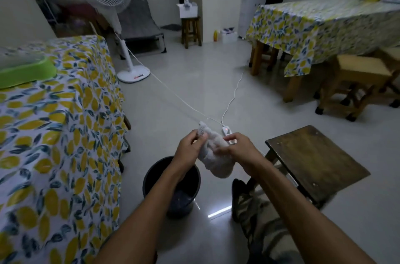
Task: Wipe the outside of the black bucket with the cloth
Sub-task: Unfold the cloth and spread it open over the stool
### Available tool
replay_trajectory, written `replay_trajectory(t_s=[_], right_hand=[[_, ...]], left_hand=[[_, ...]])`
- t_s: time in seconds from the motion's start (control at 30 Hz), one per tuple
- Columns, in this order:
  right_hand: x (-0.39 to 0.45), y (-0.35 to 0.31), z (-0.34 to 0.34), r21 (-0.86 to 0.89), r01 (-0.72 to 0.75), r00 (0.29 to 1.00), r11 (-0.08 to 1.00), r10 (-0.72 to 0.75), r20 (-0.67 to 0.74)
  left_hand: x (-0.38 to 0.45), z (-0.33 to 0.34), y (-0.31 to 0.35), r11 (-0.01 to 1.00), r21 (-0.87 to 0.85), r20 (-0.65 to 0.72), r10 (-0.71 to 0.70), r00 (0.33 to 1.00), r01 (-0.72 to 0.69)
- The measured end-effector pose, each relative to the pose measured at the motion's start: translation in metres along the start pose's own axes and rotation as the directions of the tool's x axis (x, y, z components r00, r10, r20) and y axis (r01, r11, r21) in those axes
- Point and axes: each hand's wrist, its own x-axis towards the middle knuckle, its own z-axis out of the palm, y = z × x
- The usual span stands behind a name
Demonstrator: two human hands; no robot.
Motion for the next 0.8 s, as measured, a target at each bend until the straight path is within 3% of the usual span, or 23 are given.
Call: replay_trajectory(t_s=[0.13, 0.33, 0.5, 0.67, 0.8], right_hand=[[-0.018, -0.017, -0.027, -0.004, 0.094, 0.995, 0.996, -0.094, 0.032], [-0.038, -0.045, -0.065, 0.092, 0.173, 0.985, 0.981, -0.174, -0.002], [-0.045, -0.053, -0.091, -0.030, 0.138, 0.990, 0.990, -0.138, -0.009], [-0.047, -0.047, -0.111, -0.016, 0.262, 0.951, 0.965, -0.261, -0.166], [-0.053, -0.048, -0.132, 0.022, 0.292, 0.938, 0.956, -0.281, -0.202]], left_hand=[[-0.005, -0.003, 0.016, 0.994, 0.049, -0.039, 0.104, 0.994, -0.102], [-0.013, 0.017, 0.042, 0.992, 0.019, 0.108, 0.124, 0.986, -0.127], [-0.019, 0.036, 0.068, 0.951, 0.066, 0.234, 0.279, 0.932, -0.301], [-0.009, 0.048, 0.077, 0.804, 0.370, 0.327, 0.355, 0.876, -0.465], [-0.001, 0.053, 0.081, 0.729, 0.502, 0.262, 0.385, 0.885, -0.465]])
